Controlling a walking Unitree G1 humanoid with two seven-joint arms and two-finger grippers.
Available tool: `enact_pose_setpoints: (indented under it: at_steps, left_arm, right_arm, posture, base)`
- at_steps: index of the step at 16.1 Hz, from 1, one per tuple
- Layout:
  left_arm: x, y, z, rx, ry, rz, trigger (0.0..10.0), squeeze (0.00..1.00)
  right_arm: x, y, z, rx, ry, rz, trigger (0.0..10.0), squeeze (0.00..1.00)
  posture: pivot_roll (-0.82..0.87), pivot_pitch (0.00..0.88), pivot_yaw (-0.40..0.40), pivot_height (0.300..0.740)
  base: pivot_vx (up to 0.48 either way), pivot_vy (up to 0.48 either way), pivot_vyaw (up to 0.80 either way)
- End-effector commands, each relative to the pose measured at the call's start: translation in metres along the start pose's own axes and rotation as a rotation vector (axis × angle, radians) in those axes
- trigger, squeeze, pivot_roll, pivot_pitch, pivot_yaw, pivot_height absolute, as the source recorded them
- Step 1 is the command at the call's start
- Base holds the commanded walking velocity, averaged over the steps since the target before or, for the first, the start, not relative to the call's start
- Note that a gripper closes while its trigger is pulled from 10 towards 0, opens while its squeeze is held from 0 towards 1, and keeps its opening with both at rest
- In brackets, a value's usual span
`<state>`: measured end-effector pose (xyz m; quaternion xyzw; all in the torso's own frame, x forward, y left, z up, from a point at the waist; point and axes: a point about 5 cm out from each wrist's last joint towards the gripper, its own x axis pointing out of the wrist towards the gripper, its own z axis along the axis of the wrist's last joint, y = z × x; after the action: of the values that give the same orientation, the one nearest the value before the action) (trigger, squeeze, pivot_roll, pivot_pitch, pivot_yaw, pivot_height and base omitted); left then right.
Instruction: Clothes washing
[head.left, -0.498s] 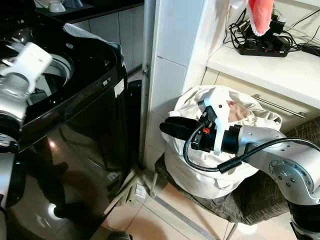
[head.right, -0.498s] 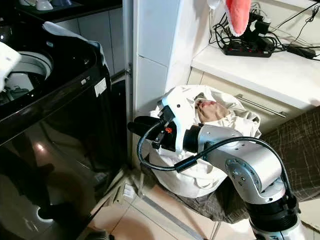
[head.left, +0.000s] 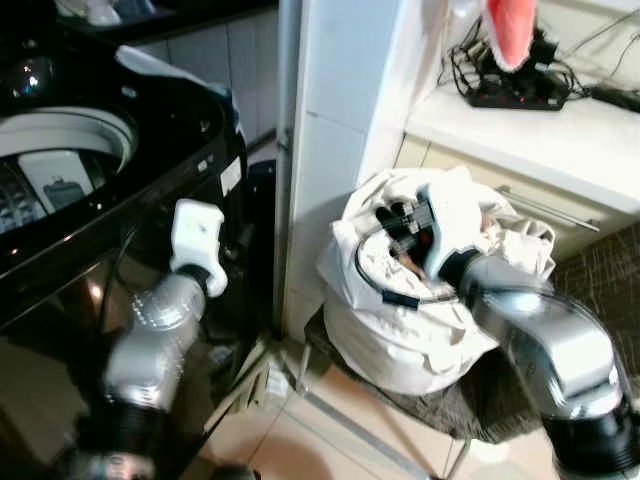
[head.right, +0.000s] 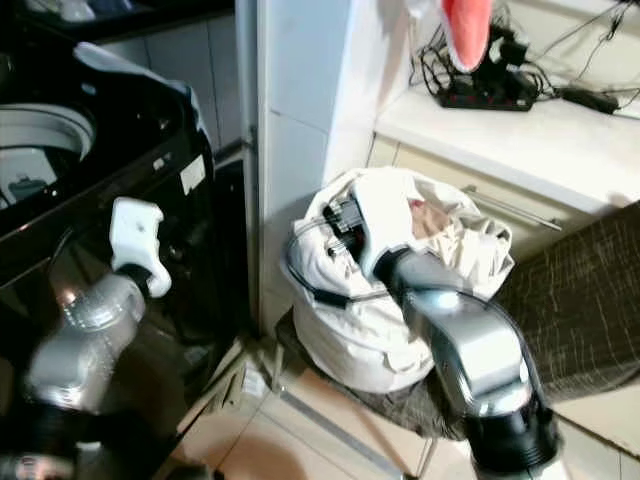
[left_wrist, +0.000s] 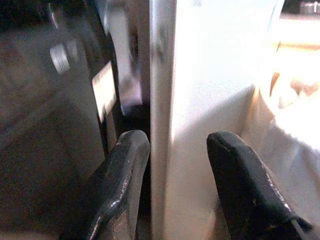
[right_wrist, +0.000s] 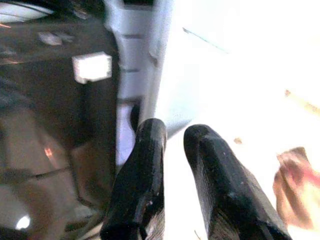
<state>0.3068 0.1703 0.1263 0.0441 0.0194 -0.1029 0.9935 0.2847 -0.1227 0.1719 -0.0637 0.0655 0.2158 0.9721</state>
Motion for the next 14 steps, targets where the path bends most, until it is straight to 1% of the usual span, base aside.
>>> enact_pose_setpoints:
  at_steps: [1, 2, 3, 4, 5, 6, 7, 8, 9, 10, 12, 14]
  left_arm:
    - [-0.004, -0.005, 0.008, 0.03, -0.078, -0.01, 10.0, 0.0]
    - [-0.011, -0.007, 0.0, 0.007, -0.062, -0.017, 10.0, 0.0]
    - [-0.014, -0.007, -0.003, -0.002, -0.053, -0.009, 10.0, 0.0]
    - [-0.019, -0.008, -0.006, 0.011, -0.032, -0.005, 10.0, 0.0]
    - [-0.029, -0.009, -0.021, 0.067, 0.002, -0.015, 10.0, 0.0]
    - [-0.035, -0.008, -0.035, 0.095, 0.037, -0.004, 10.0, 0.0]
    - [-0.035, -0.01, -0.035, 0.086, 0.031, -0.018, 10.0, 0.0]
    - [-0.031, -0.018, -0.03, 0.074, 0.029, -0.063, 10.0, 0.0]
    - [-0.029, -0.022, -0.028, 0.085, 0.037, -0.088, 10.0, 0.0]
    - [-0.028, -0.025, -0.025, 0.097, 0.024, -0.114, 10.0, 0.0]
    - [-0.027, -0.026, -0.023, 0.084, 0.007, -0.121, 10.0, 0.0]
    - [-0.027, -0.025, -0.024, 0.093, 0.012, -0.121, 10.0, 0.0]
  right_arm:
    - [0.0, -0.002, -0.012, -0.009, 0.013, -0.051, 10.0, 0.0]
    - [-0.004, -0.003, -0.028, 0.051, 0.016, -0.091, 10.0, 0.0]
    - [-0.005, -0.003, -0.034, 0.075, 0.016, -0.1, 10.0, 0.0]
    - [-0.006, -0.002, -0.04, 0.091, 0.018, -0.108, 10.0, 0.0]
    - [-0.009, 0.0, -0.055, 0.075, 0.036, -0.108, 10.0, 0.0]
    - [-0.012, 0.0, -0.07, 0.056, 0.063, -0.131, 10.0, 0.0]
    - [-0.013, 0.0, -0.074, 0.071, 0.067, -0.145, 10.0, 0.0]
    - [-0.015, 0.006, -0.08, 0.128, 0.072, -0.131, 10.0, 0.0]
    - [-0.015, 0.009, -0.081, 0.133, 0.069, -0.116, 10.0, 0.0]
    - [-0.016, 0.01, -0.082, 0.146, 0.064, -0.118, 10.0, 0.0]
    - [-0.015, 0.01, -0.081, 0.169, 0.041, -0.115, 10.0, 0.0]
    - [-0.016, 0.014, -0.08, 0.152, 0.041, -0.076, 10.0, 0.0]
  posture:
    - [0.04, 0.0, -0.062, 0.74]
    - [0.04, 0.0, -0.06, 0.74]
    - [0.04, 0.0, -0.058, 0.74]
    - [0.04, 0.0, -0.059, 0.74]
    - [0.03, 0.0, -0.059, 0.74]
    - [0.03, 0.0, -0.057, 0.74]
    - [0.04, 0.0, -0.057, 0.74]
    - [0.04, 0.0, -0.054, 0.74]
    - [0.04, 0.0, -0.054, 0.74]
    - [0.03, 0.0, -0.037, 0.74]
    - [0.02, 0.0, -0.027, 0.74]
    - [0.02, 0.0, -0.021, 0.74]
  base:
    - [0.0, 0.0, 0.0]
    - [0.0, 0.0, 0.0]
    - [0.0, 0.0, 0.0]
    - [0.0, 0.0, 0.0]
    - [0.0, 0.0, 0.0]
    - [0.0, 0.0, 0.0]
    - [0.0, 0.0, 0.0]
    - [0.0, 0.0, 0.0]
    - [0.0, 0.0, 0.0]
    - [0.0, 0.0, 0.0]
    - [0.309, 0.0, 0.0]
    - [0.341, 0.0, 0.68]
